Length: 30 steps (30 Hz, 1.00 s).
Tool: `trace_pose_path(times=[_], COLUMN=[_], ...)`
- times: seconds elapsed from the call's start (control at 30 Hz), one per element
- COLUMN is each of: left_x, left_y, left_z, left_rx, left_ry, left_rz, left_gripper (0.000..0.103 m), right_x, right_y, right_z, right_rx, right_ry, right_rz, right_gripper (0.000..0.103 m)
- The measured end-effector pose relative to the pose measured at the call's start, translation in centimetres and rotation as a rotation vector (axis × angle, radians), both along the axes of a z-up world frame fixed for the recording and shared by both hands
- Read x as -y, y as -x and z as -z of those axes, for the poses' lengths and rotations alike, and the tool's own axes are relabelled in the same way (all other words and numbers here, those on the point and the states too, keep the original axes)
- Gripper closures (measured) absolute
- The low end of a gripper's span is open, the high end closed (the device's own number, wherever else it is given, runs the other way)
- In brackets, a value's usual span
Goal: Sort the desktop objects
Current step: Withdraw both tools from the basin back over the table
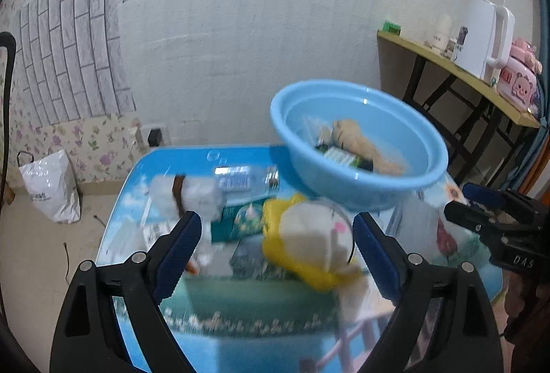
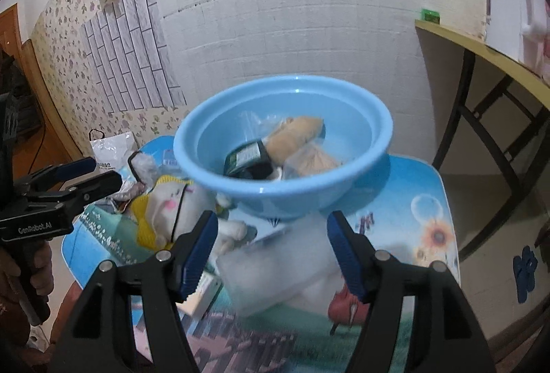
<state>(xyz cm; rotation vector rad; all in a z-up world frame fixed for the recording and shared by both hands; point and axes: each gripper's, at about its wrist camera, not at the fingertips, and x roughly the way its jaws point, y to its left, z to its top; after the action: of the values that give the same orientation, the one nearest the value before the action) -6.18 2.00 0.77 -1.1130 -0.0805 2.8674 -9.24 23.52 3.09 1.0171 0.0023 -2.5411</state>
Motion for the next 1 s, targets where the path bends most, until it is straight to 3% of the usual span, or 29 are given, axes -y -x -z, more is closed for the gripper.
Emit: trace_pose_path(times=[0.8,1.0], left_x=[4.5,6.5], left_y=[-5.1,-5.6], left_z=[5.4,5.7], left_rx=[0.139,0.139], left_ry=[0.017,0.009], left_rz=[-0.046,-0.086], left_gripper=[0.013,0.013], right_x=[2.2,3.9], right_y=[-4.0,-4.1], right_z=[4.3,4.5], right_rx=[0.152,0.234], right_ry=[-0.071,0.044], right_rz=[0.034,0.057], right_gripper=[0.037,0.037])
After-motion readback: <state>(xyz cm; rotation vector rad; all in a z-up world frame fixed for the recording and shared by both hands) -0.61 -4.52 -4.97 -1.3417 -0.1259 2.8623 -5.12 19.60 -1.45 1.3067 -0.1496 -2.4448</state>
